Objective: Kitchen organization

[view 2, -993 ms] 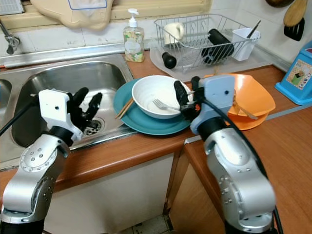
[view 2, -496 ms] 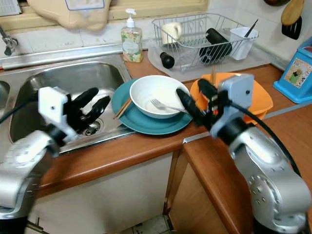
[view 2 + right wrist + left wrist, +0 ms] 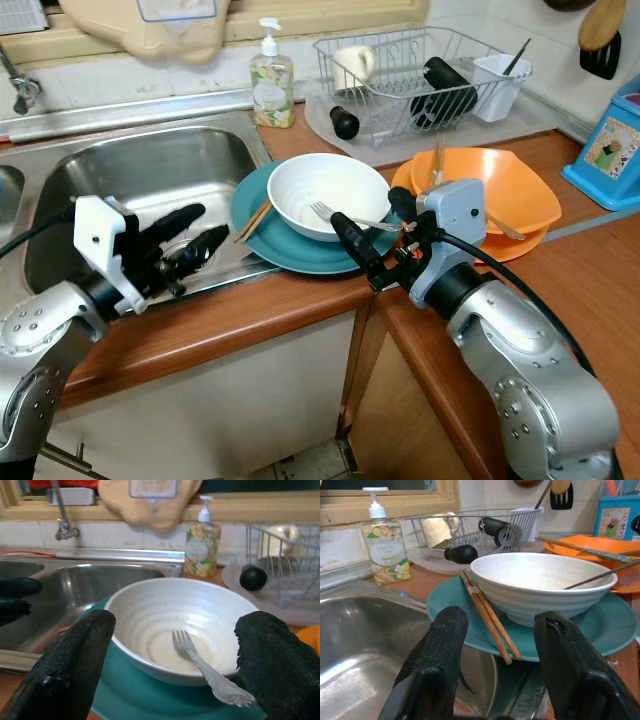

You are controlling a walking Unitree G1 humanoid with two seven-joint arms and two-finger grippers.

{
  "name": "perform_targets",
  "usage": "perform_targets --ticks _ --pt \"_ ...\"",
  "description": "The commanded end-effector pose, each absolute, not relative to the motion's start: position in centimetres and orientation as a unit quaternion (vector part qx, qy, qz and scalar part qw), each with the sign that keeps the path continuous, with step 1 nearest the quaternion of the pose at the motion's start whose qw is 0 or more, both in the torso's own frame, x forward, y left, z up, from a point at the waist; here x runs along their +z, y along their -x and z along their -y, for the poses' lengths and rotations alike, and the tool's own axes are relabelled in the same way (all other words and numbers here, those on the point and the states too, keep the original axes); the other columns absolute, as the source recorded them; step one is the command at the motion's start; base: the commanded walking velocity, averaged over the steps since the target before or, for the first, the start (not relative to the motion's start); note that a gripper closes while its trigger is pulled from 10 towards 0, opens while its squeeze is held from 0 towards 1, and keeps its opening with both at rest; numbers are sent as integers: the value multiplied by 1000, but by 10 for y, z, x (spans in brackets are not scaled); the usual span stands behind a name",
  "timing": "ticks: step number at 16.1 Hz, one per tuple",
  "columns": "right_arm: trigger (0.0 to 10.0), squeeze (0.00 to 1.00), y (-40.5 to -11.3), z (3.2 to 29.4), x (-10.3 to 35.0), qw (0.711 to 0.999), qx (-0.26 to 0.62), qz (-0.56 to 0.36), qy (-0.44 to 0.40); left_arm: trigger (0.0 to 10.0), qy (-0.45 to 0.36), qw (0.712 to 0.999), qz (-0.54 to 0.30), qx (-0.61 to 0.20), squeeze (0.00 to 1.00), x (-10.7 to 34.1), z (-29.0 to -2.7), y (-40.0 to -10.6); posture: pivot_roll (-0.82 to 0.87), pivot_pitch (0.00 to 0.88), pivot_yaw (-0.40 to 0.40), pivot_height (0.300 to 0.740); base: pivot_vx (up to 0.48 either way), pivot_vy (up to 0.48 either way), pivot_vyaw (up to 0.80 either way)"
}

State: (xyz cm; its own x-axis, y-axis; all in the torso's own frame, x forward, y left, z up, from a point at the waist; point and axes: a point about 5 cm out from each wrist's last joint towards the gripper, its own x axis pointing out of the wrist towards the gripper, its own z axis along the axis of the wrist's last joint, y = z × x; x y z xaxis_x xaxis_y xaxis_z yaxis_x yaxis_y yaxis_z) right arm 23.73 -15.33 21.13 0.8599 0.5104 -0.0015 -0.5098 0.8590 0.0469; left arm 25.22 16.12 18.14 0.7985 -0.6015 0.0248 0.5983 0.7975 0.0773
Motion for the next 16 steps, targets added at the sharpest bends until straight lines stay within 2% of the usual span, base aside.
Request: perform_targets --ticks 1,2,3,4,5,6,16 --pt "10000 0 -240 157 206 967 253 -18 -30 10000 -52 947 30 -316 82 185 -162 -251 -87 0 32 740 0 0 0" --pt "10000 0 -243 159 204 968 247 -21 -34 10000 -49 947 28 -316 0 184 -164 -249 -86 0 26 740 0 0 0" --pt "8078 0 -245 160 203 967 249 -22 -44 10000 -47 948 25 -315 0 183 -165 -246 -84 0 22 740 0 0 0" --pt "8078 0 -246 160 203 967 251 -22 -48 10000 -47 948 24 -315 0 183 -165 -245 -84 0 22 740 0 0 0" --pt "1569 0 -247 160 200 964 259 -28 -60 10000 -48 948 22 -315 0 181 -165 -243 -82 0 16 740 0 0 0" --pt "0 0 -247 159 199 961 265 -32 -69 10000 -51 948 19 -314 0 180 -166 -242 -79 0 12 740 0 0 0" --pt "0 0 -253 158 189 958 266 -52 -93 10000 -50 947 20 -317 0 178 -162 -239 -88 0 8 740 0 0 0"
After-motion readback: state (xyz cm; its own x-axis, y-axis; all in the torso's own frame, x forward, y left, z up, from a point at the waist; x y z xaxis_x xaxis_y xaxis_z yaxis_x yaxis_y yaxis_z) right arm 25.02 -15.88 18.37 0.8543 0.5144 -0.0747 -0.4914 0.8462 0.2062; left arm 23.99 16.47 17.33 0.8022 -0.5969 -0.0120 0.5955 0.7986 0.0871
